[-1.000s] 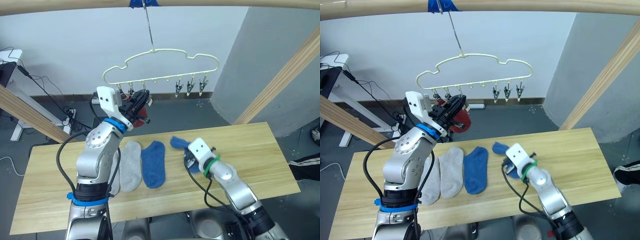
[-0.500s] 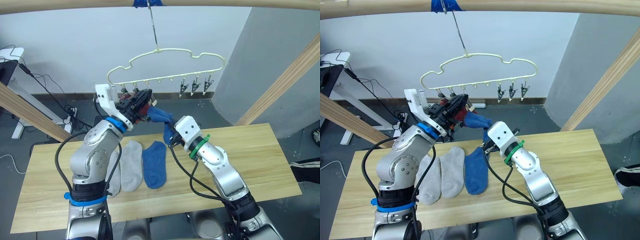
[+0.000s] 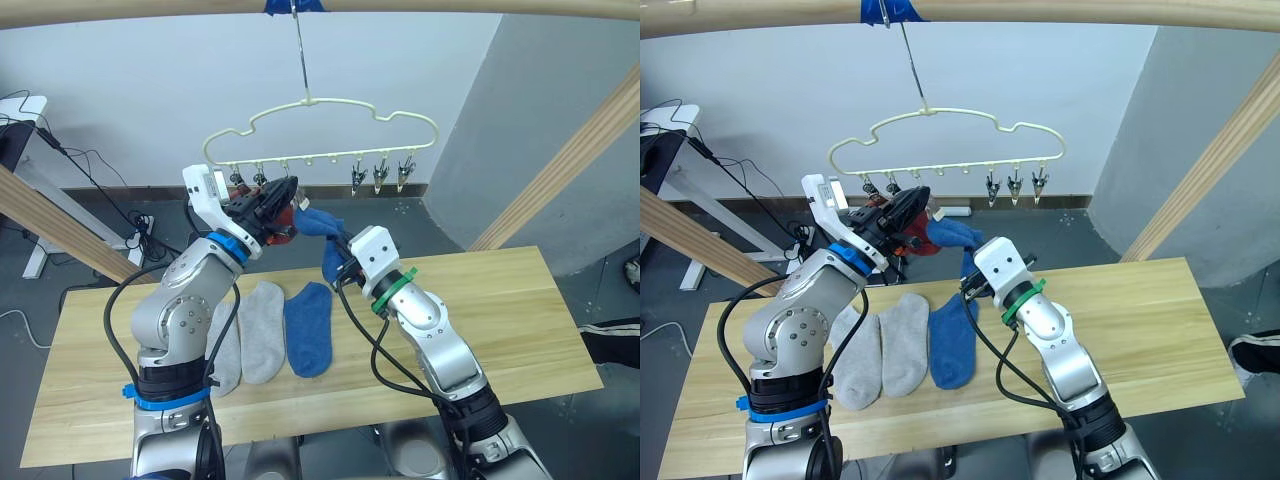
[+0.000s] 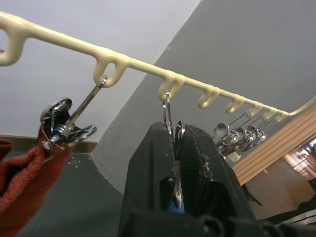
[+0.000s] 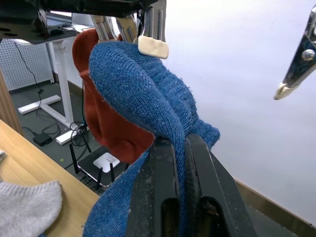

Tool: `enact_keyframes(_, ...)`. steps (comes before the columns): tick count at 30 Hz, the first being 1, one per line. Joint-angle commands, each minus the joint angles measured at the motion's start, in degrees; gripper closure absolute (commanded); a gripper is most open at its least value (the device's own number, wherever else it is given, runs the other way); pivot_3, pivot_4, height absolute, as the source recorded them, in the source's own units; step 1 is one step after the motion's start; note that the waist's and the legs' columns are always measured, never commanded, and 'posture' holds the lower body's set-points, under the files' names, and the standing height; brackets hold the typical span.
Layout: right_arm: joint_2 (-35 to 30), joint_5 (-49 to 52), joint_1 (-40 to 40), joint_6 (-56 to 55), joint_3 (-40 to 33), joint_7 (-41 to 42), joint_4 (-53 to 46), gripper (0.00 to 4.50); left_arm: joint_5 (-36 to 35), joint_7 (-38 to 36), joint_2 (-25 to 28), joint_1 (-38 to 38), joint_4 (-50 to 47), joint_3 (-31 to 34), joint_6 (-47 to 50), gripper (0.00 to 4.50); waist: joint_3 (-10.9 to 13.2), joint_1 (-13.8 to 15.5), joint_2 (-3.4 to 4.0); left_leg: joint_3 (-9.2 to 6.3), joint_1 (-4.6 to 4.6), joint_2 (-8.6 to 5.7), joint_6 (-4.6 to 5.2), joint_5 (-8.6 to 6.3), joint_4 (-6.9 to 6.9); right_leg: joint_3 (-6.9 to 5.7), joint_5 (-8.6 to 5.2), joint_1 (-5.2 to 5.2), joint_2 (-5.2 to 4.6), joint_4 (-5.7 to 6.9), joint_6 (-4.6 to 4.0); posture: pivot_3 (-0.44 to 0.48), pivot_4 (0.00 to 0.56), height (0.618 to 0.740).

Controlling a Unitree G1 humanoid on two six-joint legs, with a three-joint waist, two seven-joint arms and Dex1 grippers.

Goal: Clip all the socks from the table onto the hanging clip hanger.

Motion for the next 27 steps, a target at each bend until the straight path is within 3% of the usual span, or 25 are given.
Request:
enact_keyframes(1,1.03,0.64,-0.70,-1.29,0.20,0.05,-0.83,4.50,-1.36,-0.05,0.13,-0.48,-2.45,0.42,-0.13,4.39,0.00,0.01,0.00,0.00,0.00,0.00,0.00,0.00,0.00,0.00,0.00,0.00,0.00,0.00,0.00,-0.248,0.277,0.739)
enact_keyframes(9,1.89,0.65,-2.23,-1.57,0.28,0.40,1.20,4.50,-0.09,-0.80,0.93,-0.06,-2.49,-0.14,-1.53,4.39,0.00,0.07,0.00,0.00,0.00,-0.01,0.00,0.00,0.00,-0.01,0.00,0.00,0.00,0.01,-0.01,-0.240,0.274,0.739)
enact_keyframes(18,2.28,0.90,-3.13,-1.71,0.55,1.71,2.44,4.50,0.10,-1.38,1.80,1.11,-2.52,-0.11,-2.10,1.57,0.00,0.15,0.00,0.00,0.00,0.00,0.00,0.00,-0.01,0.00,0.01,-0.01,0.00,0.00,-0.01,-0.236,0.269,0.739)
enact_keyframes(22,1.70,1.66,-2.52,-0.57,0.50,3.40,2.41,3.34,4.60,-4.53,5.95,3.80,-3.23,-2.16,-4.24,0.41,-0.01,0.06,0.01,0.02,0.02,-0.01,0.00,0.00,-0.01,0.00,0.01,-0.02,0.01,0.01,-0.01,-0.238,0.266,0.739)
enact_keyframes(26,-1.20,0.62,-1.64,2.10,0.79,4.88,0.34,1.95,6.57,-5.97,8.34,5.22,-3.11,-1.81,-6.13,0.38,-0.01,0.29,0.01,0.00,0.01,0.01,-0.01,0.00,-0.02,0.00,0.01,-0.03,0.00,0.01,-0.02,-0.240,0.260,0.739)
enact_keyframes(27,-2.67,0.69,-0.89,3.15,0.93,6.02,-1.15,1.95,7.12,-6.94,9.31,5.78,-3.33,-1.94,-6.50,0.38,-0.01,0.39,0.01,0.01,0.00,0.01,-0.01,0.00,-0.01,0.00,0.01,-0.03,-0.01,0.01,-0.02,-0.240,0.260,0.739)
